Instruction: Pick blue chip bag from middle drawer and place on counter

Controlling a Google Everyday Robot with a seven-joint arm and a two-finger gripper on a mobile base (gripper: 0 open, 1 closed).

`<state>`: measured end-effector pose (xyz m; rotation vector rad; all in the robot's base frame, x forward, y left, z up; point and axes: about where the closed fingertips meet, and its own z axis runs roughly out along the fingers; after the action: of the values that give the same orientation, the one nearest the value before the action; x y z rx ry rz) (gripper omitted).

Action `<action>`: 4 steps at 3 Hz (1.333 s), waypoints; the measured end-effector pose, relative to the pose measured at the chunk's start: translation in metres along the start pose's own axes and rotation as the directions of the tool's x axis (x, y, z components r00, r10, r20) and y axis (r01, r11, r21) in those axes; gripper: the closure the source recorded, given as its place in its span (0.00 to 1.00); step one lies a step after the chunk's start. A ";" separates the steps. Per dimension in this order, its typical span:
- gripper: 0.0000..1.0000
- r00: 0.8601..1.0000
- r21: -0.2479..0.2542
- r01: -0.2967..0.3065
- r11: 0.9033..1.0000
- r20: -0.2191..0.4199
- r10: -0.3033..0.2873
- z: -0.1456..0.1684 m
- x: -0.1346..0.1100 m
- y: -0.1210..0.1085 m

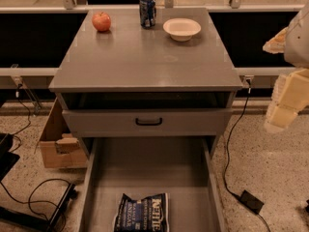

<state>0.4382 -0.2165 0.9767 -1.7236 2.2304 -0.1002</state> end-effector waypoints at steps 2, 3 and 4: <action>0.00 0.998 0.048 -0.008 0.999 -0.067 0.011 -0.005 0.003 -0.012; 0.00 0.993 0.078 -0.013 0.997 -0.118 0.022 0.021 0.013 -0.017; 0.00 0.991 0.092 -0.032 0.995 -0.127 0.043 0.085 0.027 -0.023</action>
Offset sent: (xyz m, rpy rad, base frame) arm 0.0282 -0.0235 0.0208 -0.2353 -0.0603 -0.1176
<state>0.4787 -0.2371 0.8967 -1.6709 2.3107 -0.3066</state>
